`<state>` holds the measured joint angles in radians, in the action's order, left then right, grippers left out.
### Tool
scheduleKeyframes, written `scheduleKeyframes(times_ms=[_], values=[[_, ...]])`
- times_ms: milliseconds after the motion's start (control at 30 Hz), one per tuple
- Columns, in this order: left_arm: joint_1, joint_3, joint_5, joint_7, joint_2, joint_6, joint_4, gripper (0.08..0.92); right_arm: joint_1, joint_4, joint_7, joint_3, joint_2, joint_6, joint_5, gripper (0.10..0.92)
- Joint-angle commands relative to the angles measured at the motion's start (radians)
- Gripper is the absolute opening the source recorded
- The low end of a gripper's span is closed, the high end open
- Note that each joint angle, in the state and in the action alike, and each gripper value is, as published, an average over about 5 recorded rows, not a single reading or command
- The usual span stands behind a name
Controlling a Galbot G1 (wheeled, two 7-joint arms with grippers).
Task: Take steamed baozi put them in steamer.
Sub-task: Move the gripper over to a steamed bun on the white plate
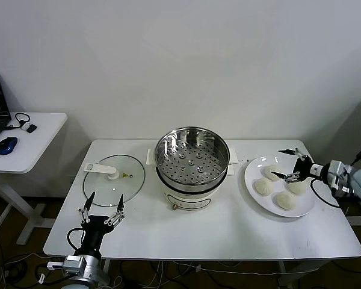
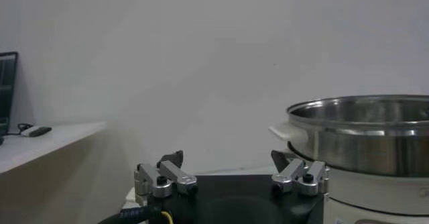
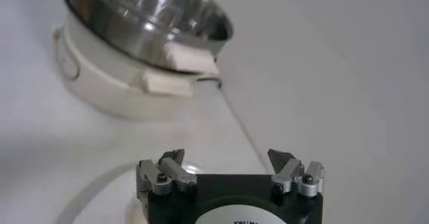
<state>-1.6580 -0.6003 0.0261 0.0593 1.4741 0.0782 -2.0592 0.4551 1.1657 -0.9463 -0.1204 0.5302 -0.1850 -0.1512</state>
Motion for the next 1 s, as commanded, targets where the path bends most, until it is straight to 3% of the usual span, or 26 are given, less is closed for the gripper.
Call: scheduleKeyframes(times_ms=[33,467,1000], values=[[0.002,0.001,0.013,0.0,-0.001,-0.001,-0.01,0.823,-0.606,-0.277,-0.194,-0.682,0.031,-0.018,0.096,0.823],[0.006,0.006,0.017,0.0,0.001,-0.01,-0.011,0.823,-0.699,-0.578,-0.21,-0.85,0.291,-0.089,0.236,0.823],[0.0,0.004,0.017,-0.001,0.002,-0.011,-0.012,0.823,-0.583,-0.696,-0.141,-0.674,0.403,-0.137,0.415,0.823]])
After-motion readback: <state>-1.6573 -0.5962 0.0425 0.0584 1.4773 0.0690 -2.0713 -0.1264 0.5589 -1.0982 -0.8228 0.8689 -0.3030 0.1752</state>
